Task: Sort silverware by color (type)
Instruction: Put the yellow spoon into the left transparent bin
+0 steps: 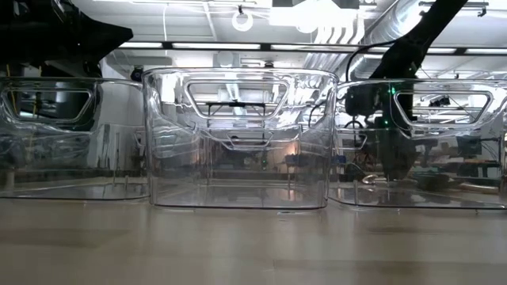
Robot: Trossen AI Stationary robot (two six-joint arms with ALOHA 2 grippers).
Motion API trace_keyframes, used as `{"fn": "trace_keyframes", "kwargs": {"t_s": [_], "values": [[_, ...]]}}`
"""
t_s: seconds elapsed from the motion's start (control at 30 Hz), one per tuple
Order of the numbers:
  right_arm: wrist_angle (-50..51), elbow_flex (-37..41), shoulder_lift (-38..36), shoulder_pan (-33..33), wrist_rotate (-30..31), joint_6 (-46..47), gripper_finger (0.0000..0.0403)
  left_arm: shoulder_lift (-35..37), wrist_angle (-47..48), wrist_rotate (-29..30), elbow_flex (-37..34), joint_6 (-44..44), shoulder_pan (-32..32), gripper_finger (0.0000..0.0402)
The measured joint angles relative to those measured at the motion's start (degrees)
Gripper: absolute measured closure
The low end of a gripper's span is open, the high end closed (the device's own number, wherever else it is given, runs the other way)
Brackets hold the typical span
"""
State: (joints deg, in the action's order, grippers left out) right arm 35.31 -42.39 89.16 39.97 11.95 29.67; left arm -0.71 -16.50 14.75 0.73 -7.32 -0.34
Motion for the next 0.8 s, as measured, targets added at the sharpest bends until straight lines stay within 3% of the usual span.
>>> {"fn": "trace_keyframes", "kwargs": {"t_s": [0.33,0.8], "values": [[-0.1,0.0,0.2,0.0,0.1,-1.3,0.0363,0.0,0.0,0.0,0.0,0.0,0.0,0.0398],[-0.3,0.3,-4.8,0.0,-0.2,-2.8,0.0363,0.0,0.0,0.0,0.0,0.0,0.0,0.0398]]}}
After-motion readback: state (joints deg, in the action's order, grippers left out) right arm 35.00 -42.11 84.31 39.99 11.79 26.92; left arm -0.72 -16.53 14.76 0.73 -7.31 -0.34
